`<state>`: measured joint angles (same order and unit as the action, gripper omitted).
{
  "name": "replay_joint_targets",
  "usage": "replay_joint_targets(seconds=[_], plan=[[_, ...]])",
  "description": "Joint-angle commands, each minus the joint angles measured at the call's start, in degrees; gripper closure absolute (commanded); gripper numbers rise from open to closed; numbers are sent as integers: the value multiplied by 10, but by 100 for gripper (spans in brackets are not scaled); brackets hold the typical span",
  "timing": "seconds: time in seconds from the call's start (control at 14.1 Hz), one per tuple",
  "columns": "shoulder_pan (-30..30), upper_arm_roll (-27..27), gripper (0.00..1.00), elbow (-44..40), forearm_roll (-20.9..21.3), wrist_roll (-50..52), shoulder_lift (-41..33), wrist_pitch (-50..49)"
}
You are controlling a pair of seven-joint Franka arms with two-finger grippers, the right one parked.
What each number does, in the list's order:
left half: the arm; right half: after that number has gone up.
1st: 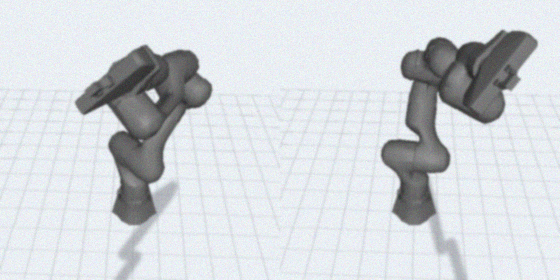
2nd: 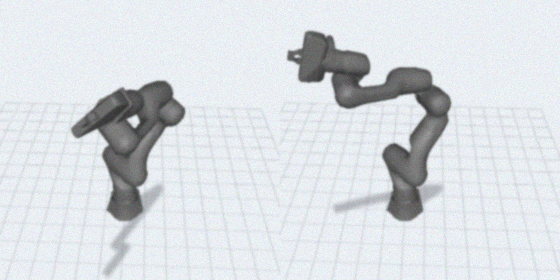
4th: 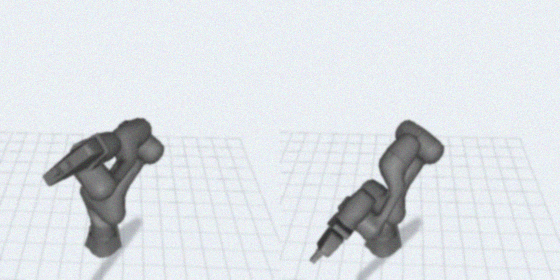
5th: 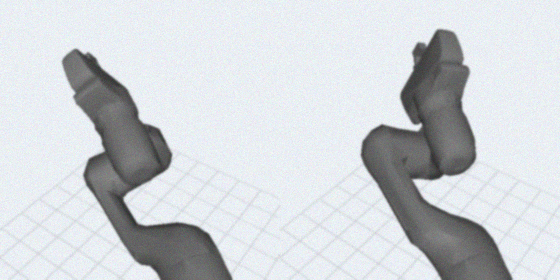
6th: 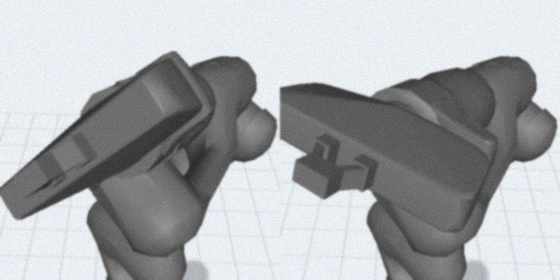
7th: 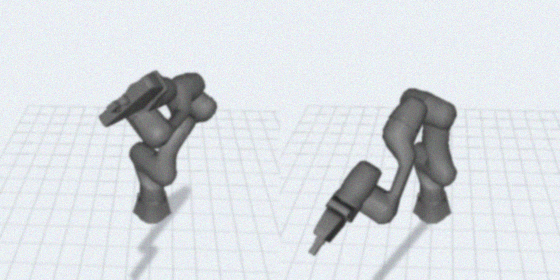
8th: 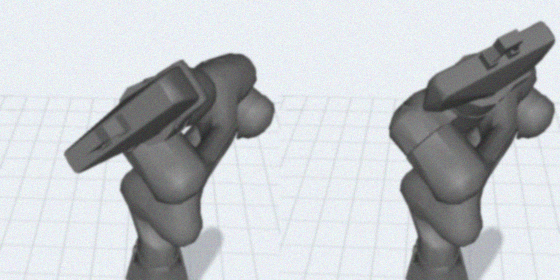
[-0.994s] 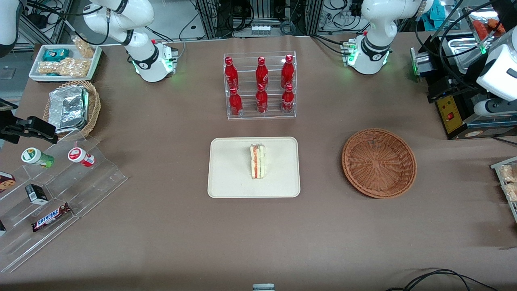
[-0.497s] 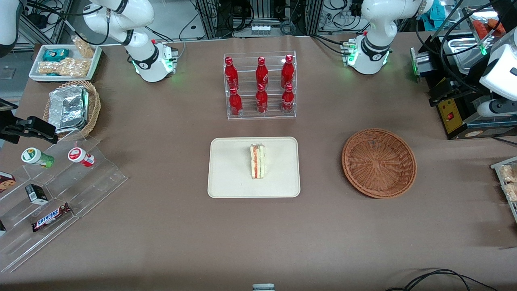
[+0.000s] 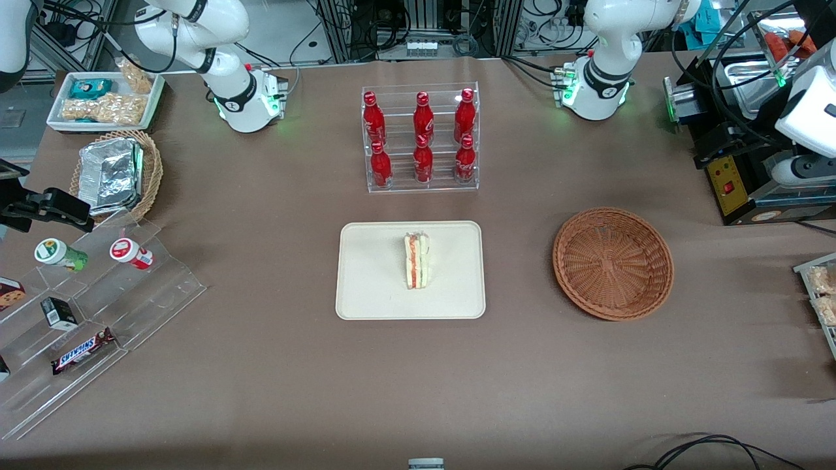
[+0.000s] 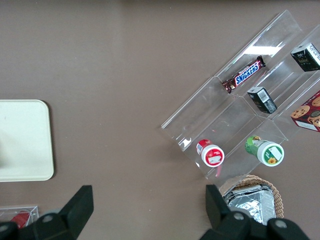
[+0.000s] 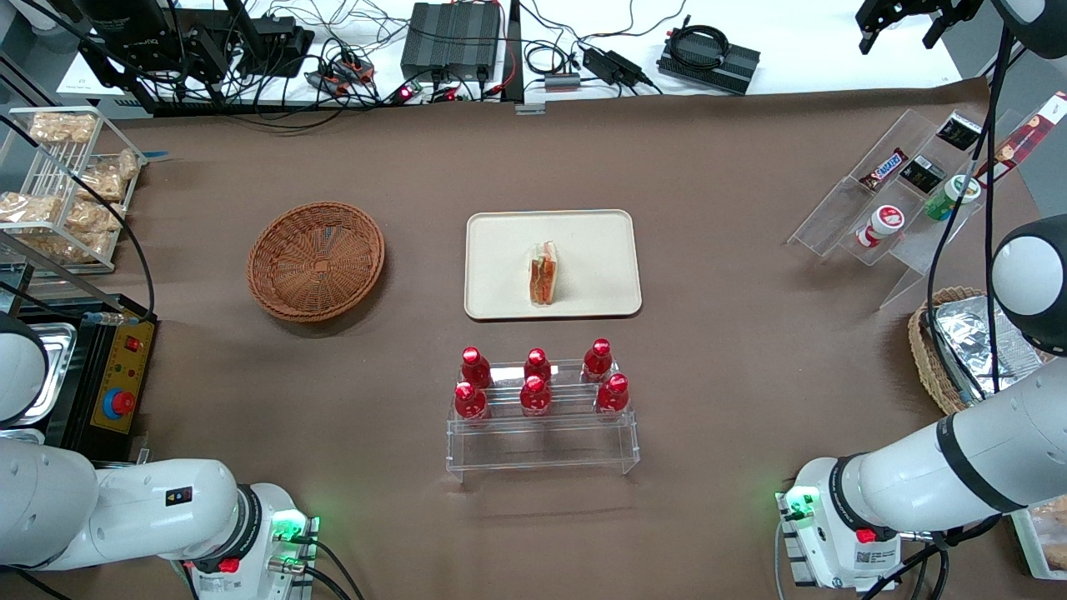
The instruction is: Place sandwich from basket to tray
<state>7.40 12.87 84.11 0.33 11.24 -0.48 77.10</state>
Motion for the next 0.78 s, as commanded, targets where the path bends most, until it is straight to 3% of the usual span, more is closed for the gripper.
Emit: replay_joint_targets(seconds=[0.0,0.71], plan=[[3,0,0,26,6,-9,-26,2],[6,-35,0,13,3,-10,-16,-28]])
